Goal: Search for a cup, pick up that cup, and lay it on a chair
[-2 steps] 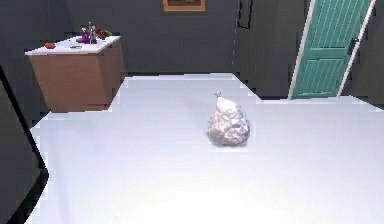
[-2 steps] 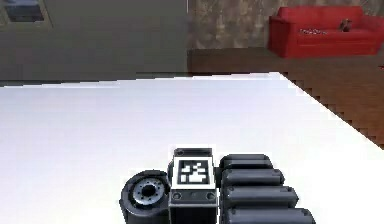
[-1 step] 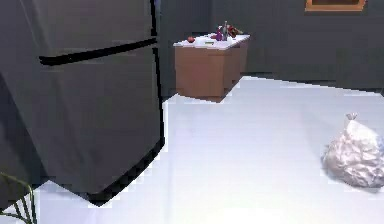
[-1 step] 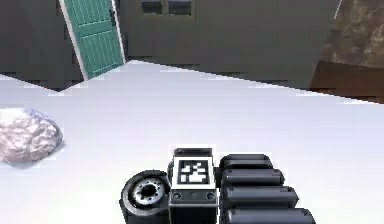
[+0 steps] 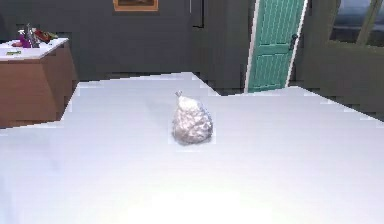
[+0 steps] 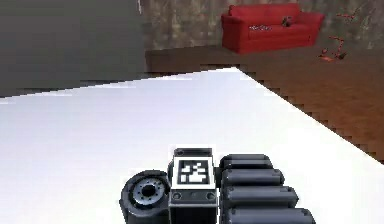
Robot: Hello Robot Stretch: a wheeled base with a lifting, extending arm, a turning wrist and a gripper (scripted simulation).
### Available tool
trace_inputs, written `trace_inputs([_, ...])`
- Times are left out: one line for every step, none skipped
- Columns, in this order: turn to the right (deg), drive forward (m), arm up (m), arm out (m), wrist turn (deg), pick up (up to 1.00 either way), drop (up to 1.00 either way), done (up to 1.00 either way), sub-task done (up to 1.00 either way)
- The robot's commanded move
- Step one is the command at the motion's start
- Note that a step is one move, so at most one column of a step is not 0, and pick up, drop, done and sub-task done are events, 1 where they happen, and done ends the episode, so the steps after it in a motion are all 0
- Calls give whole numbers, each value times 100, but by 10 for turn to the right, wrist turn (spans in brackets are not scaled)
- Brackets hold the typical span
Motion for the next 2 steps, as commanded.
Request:
trace_inputs([360, 0, 0, 0, 0, 0, 0, 0, 0])
trace_inputs([-450, 0, 0, 0, 0, 0, 0, 0, 0])
